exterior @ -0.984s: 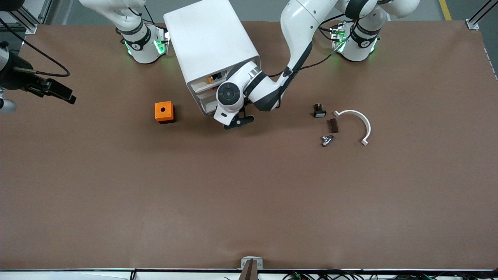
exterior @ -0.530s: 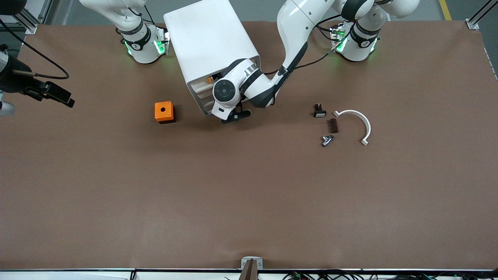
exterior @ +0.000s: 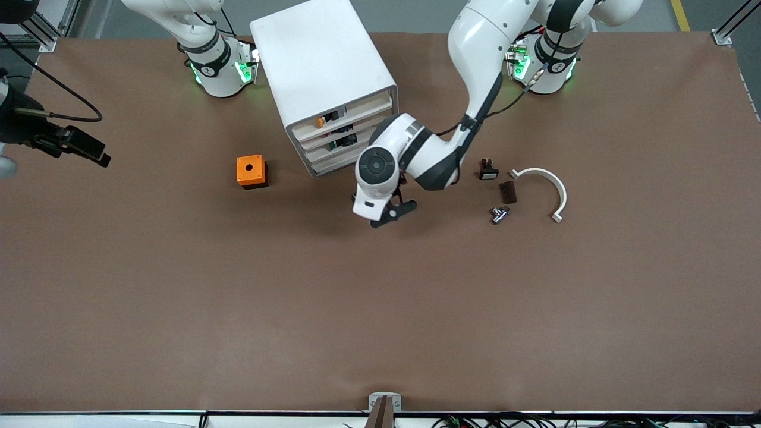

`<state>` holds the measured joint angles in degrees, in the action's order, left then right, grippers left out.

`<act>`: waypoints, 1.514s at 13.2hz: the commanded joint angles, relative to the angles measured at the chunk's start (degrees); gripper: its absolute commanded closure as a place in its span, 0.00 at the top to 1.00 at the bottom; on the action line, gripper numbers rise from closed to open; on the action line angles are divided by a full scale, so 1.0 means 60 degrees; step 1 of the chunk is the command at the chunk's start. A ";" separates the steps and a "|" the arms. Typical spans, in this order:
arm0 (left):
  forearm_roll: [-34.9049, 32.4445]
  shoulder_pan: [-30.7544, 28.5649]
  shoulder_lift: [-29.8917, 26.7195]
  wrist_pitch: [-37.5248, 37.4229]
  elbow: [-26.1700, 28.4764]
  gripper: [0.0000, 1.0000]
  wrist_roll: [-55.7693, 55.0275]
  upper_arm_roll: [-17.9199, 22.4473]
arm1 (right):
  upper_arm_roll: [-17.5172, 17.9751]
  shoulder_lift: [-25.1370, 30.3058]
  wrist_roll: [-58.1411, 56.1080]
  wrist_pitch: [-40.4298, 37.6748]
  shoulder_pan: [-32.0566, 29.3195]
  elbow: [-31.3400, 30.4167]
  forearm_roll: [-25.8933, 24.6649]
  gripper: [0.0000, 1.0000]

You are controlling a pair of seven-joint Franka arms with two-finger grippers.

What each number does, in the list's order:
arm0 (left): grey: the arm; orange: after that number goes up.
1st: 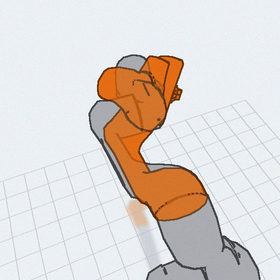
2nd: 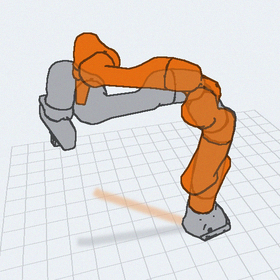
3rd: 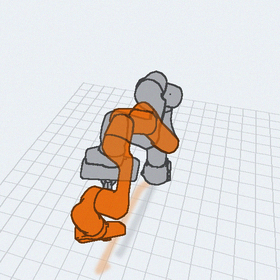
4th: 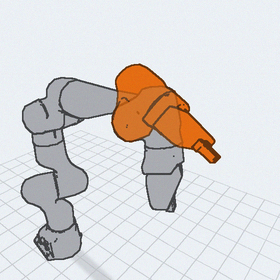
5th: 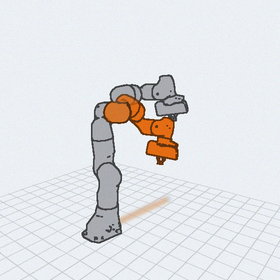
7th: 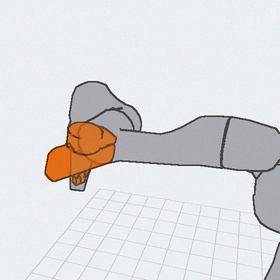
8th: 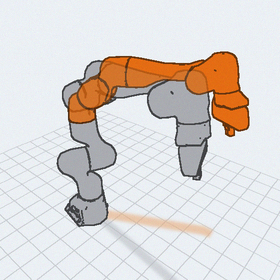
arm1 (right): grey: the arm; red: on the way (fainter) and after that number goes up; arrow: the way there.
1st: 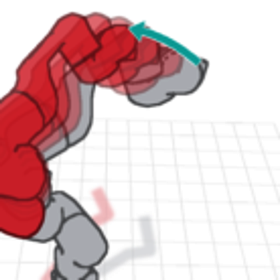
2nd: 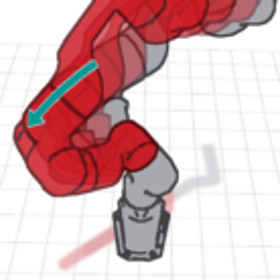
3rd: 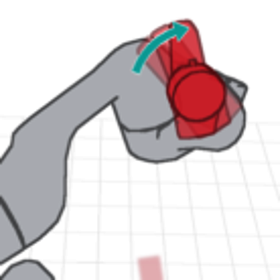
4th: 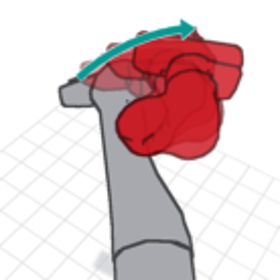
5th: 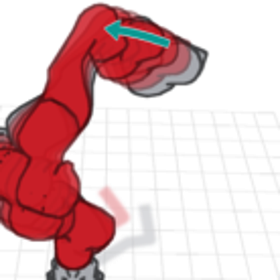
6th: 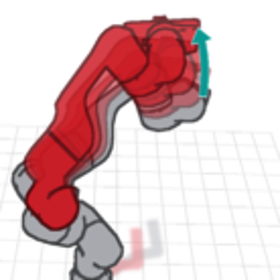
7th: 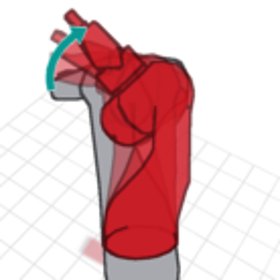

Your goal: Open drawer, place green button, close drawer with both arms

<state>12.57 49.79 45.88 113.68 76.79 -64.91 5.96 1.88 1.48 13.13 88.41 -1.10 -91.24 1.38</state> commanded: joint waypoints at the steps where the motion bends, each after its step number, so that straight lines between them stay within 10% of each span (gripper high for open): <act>1: -0.0673 -0.0152 -0.0409 -0.0109 0.0151 1.00 -0.0065 0.0427 | 0.0170 0.0119 -0.0108 0.0089 -0.0182 -0.0071 -0.0157 1.00; 20: -0.1026 -0.5719 -0.4451 -0.3345 0.0195 1.00 0.6212 0.0413 | 0.0551 0.0060 -0.0855 0.0660 -0.0461 0.0120 -0.0596 1.00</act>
<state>7.64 17.72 22.51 95.77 76.58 -32.87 9.05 5.18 1.48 8.70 92.94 -3.86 -90.81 -1.11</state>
